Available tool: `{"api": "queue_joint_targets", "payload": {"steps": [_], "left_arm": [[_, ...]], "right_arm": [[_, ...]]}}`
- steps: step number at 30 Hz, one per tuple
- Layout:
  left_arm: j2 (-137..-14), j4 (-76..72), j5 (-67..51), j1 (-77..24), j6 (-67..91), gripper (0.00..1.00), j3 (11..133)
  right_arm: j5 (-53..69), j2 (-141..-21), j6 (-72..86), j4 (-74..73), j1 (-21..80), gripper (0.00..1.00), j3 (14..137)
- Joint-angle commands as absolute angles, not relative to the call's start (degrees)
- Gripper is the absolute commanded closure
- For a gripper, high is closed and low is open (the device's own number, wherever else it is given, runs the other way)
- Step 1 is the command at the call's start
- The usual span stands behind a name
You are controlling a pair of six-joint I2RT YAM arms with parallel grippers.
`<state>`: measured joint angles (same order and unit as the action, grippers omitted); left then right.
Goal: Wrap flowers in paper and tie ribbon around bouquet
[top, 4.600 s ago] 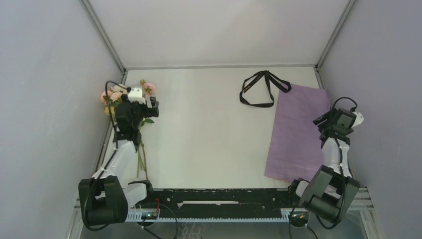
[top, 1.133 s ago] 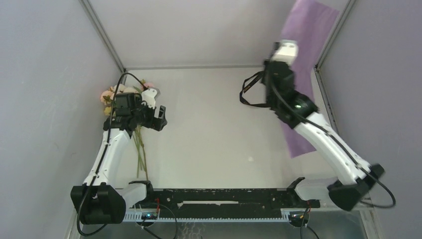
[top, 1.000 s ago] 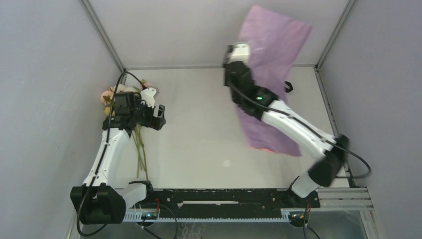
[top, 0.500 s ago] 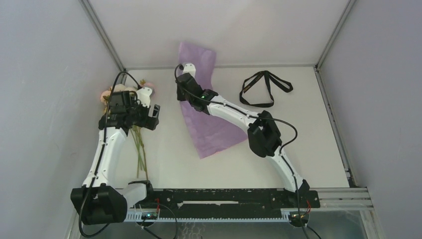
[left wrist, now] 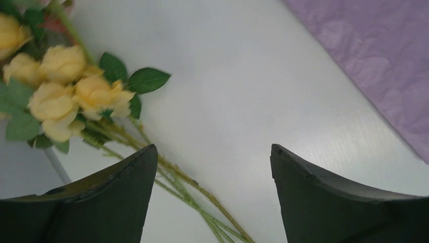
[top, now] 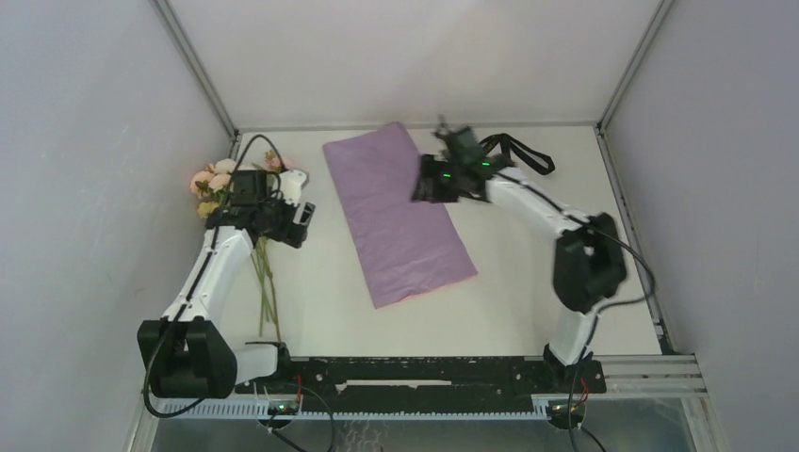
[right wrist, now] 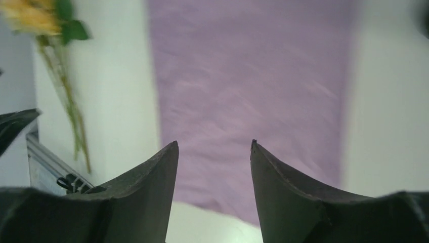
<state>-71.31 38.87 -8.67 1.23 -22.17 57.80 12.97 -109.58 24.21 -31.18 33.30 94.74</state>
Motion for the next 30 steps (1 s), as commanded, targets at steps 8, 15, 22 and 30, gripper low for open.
{"api": "queue_joint_targets", "payload": {"steps": [8, 15, 22, 30], "left_arm": [[-65.39, 39.97, -10.18, -26.94, -34.44, 0.0, 52.32], [-68.05, 31.34, -9.78, -37.21, -34.99, 0.0, 48.6], [-72.01, 24.29, -6.31, -42.4, -33.64, 0.0, 46.87], [-76.19, 19.58, -3.96, -44.47, -33.31, 0.0, 44.99]], "right_arm": [[19.2, -93.7, 21.41, -31.26, 20.68, 0.4, 61.94], [17.46, -96.74, 20.6, -29.16, 20.24, 0.42, 58.67], [17.06, -96.35, 20.62, -29.9, 20.74, 0.45, 57.75], [14.69, -93.39, 20.38, -31.64, 18.94, 0.37, 54.69]]}}
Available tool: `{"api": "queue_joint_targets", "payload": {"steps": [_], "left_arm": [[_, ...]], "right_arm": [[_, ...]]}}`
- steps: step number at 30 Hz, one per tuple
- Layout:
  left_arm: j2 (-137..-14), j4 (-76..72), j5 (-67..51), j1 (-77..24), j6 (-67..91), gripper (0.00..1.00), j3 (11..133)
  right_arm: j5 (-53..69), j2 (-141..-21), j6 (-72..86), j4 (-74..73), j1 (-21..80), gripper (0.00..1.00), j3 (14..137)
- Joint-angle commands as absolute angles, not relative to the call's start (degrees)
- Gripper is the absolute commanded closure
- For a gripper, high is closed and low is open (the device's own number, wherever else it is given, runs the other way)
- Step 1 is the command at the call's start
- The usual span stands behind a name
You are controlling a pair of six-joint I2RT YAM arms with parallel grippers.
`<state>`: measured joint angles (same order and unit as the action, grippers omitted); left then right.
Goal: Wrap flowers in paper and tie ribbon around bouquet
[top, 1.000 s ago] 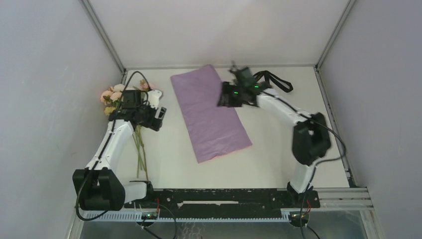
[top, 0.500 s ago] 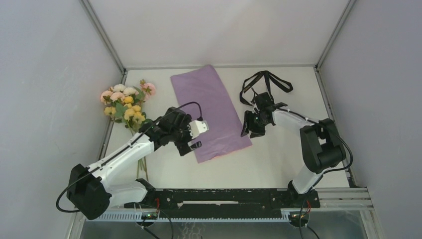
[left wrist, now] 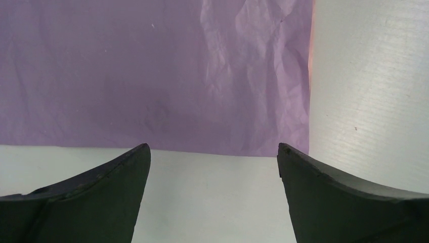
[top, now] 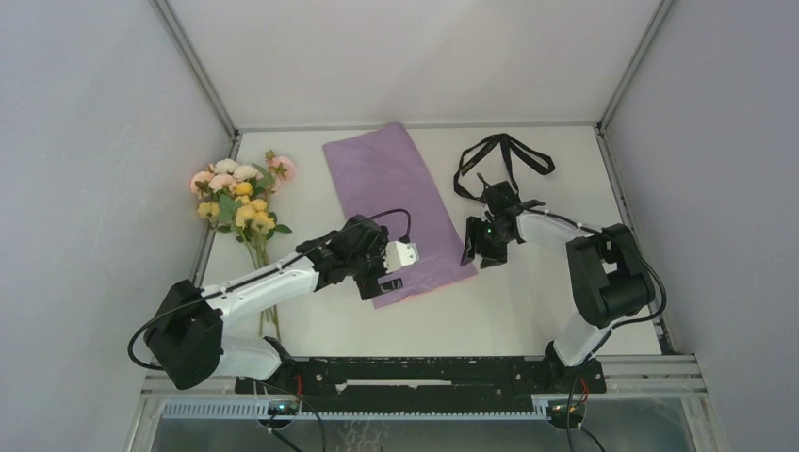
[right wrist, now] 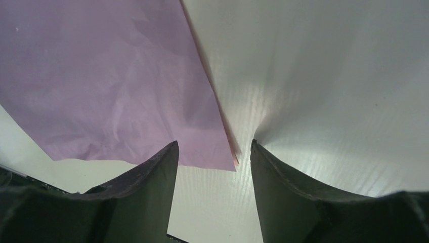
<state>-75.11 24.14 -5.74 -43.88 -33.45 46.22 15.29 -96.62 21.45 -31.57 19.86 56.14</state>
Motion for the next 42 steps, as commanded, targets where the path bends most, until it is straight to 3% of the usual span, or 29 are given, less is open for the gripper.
{"api": "queue_joint_targets", "payload": {"steps": [1, 6, 14, 31, 42], "left_arm": [[-76.51, 19.16, -3.78, -44.48, -33.31, 0.0, 44.73], [-77.71, 17.76, -2.57, -44.53, -33.38, 0.0, 43.67], [-80.64, 13.58, 1.97, -44.56, -34.65, 0.0, 41.35], [-81.47, 12.96, 2.63, -44.6, -34.83, 0.0, 40.43], [-82.01, 13.05, 2.86, -44.6, -34.89, 0.0, 40.7]], "right_arm": [[15.61, -93.62, 20.48, -31.0, 18.77, 0.39, 54.08], [22.19, -94.38, 22.02, -27.22, 18.37, 0.57, 52.04], [20.02, -90.37, 23.62, -26.94, 19.44, 0.68, 51.94], [15.69, -92.47, 25.19, -26.75, 23.66, 0.66, 51.64], [25.66, -93.09, 28.65, -19.69, 23.06, 0.67, 48.63]]}}
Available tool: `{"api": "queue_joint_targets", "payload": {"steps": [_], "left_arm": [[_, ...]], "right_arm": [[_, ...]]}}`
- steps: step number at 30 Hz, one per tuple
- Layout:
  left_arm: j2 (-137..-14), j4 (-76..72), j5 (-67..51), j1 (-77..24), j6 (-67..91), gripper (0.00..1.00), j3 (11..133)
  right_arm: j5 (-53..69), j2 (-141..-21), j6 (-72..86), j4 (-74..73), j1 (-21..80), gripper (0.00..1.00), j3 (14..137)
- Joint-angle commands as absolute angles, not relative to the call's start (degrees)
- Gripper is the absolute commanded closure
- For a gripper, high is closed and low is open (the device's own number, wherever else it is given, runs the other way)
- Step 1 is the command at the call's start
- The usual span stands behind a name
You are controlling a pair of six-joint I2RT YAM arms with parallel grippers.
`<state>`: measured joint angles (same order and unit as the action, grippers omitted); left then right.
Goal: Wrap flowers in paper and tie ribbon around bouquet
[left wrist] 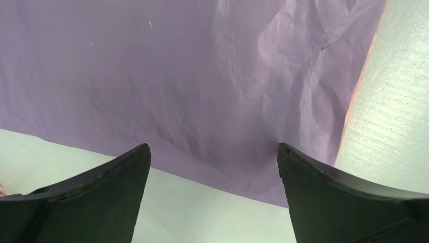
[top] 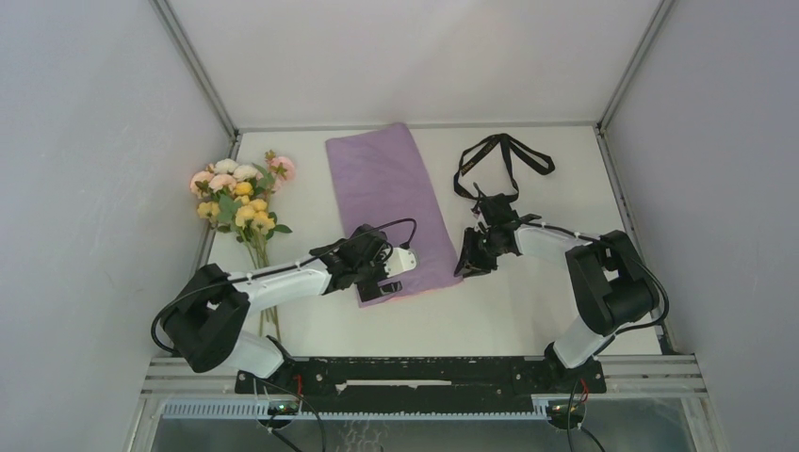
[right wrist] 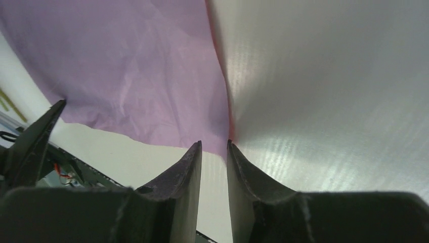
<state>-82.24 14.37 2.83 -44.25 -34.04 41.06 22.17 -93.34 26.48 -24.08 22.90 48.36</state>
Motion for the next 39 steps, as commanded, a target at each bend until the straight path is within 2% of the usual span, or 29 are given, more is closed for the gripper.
{"api": "queue_joint_targets", "payload": {"steps": [1, 5, 10, 19, 20, 23, 24, 33, 39], "left_arm": [[-82.07, 13.08, 2.81, -44.57, -34.89, 0.0, 40.69], [-82.08, 13.1, 2.75, -44.54, -35.02, 0.0, 40.69], [-82.41, 12.97, 2.9, -44.56, -35.33, 0.0, 40.87], [-81.09, 13.39, 2.07, -44.56, -35.68, 0.0, 40.92], [-81.04, 13.56, 1.95, -44.56, -35.73, 0.0, 41.14], [-80.85, 14.28, 1.65, -44.53, -35.69, 0.0, 41.99], [-80.62, 14.96, 1.29, -44.5, -35.61, 0.0, 42.54], [-69.74, 27.46, -12.49, -36.61, -30.41, 0.0, 54.35], [-65.56, 35.05, -15.86, -35.76, -28.88, 0.0, 60.8]], "right_arm": [[26.0, -93.05, 28.83, -19.47, 23.25, 0.69, 48.66], [27.69, -92.75, 30.29, -18.03, 23.95, 0.73, 48.65], [29.03, -94.41, 31.75, -15.84, 24.64, 0.73, 48.68], [23.99, -95.56, 30.61, -18.7, 24.72, 0.72, 48.67], [24.51, -95.58, 30.61, -18.54, 24.75, 0.76, 48.62], [26.69, -94.9, 31.04, -17.51, 24.82, 0.96, 48.43], [27.46, -94.45, 31.25, -17.21, 24.81, 1.0, 48.38], [30.45, -80.81, 39.57, -10.55, 27.56, 1.0, 48.47], [23.19, -73.35, 48.98, 0.35, 32.85, 1.0, 50.29]]}}
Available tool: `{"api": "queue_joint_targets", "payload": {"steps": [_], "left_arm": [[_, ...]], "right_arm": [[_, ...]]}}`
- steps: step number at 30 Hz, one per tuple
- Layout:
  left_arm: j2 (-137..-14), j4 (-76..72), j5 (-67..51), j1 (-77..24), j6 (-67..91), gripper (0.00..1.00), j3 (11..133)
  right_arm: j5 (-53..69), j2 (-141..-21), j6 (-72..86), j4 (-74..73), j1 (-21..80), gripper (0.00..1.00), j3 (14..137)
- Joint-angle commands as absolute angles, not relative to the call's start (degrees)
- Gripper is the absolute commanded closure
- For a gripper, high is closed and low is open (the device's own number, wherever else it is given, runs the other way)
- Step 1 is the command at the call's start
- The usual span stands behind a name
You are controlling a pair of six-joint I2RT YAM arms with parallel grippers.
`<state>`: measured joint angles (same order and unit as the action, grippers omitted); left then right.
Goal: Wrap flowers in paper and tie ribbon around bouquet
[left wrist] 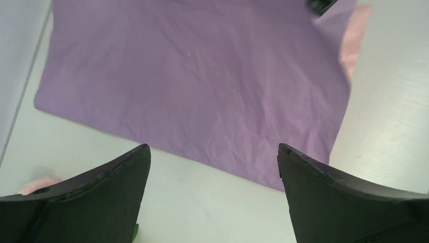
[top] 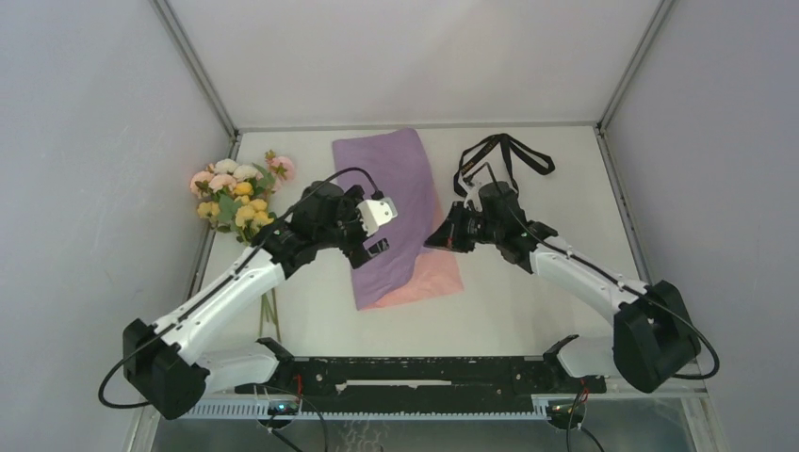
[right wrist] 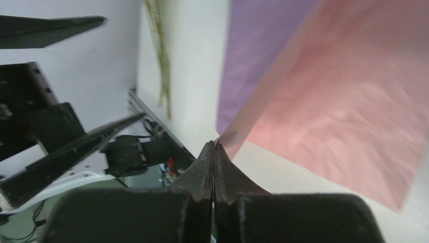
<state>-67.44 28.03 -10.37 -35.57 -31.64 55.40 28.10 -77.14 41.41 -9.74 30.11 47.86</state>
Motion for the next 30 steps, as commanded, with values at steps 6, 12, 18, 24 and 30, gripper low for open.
{"api": "queue_joint_targets", "payload": {"steps": [6, 12, 18, 24, 30], "left_arm": [[-63.35, 35.53, -19.07, -35.55, -24.79, 0.0, 62.19], [-62.47, 30.14, -21.09, -34.66, -19.19, 0.0, 61.53], [-62.97, 19.96, -19.8, -34.33, -12.73, 0.0, 58.32], [-64.85, 13.24, -14.27, -34.28, -9.4, 0.06, 57.58], [-64.35, 12.22, -15.72, -32.33, -6.62, 0.78, 57.68]], "right_arm": [[14.27, -71.1, 53.58, 8.53, 36.6, 1.0, 51.72], [9.15, -71.32, 51.98, 8.55, 39.82, 1.0, 56.49], [9.1, -71.61, 52.49, 9.66, 40.87, 1.0, 57.52], [9.48, -71.56, 52.08, 9.14, 41.48, 1.0, 57.63], [13.05, -71.27, 50.29, 6.44, 39.79, 1.0, 57.63]]}}
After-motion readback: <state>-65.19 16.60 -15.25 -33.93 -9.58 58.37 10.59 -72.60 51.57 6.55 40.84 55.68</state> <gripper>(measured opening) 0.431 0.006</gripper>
